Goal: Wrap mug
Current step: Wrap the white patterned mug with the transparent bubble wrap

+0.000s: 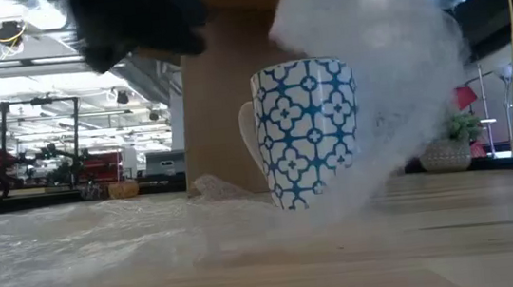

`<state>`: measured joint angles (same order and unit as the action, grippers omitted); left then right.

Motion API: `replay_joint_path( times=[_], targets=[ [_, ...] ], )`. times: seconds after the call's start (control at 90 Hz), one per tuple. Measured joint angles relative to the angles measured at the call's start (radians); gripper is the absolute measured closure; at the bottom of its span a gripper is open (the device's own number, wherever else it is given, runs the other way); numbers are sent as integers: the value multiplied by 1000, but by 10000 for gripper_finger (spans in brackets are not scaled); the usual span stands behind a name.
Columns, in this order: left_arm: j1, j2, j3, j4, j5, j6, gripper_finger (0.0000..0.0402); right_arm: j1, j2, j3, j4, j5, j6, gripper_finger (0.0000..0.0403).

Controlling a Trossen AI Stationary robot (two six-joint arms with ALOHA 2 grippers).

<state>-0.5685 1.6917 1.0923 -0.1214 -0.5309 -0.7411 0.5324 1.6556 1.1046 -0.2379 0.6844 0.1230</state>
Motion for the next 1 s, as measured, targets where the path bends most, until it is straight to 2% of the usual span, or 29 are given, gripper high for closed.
replay_joint_path(
  times=[0.178,0.344,0.633,0.767,1.0],
  targets=[
    [55,0,56,-1,-5,87,314,-46,75,0,71,-75,-5,402],
    [115,1,69,-5,-6,114,314,-49,115,-1,105,-102,-5,402],
    [163,80,63,8,26,111,314,-49,118,3,110,-131,-8,402],
    [162,84,62,-6,36,116,314,-49,108,4,100,-185,-7,402],
    [162,86,61,-9,33,139,314,-49,67,33,111,-197,59,402]
  ],
)
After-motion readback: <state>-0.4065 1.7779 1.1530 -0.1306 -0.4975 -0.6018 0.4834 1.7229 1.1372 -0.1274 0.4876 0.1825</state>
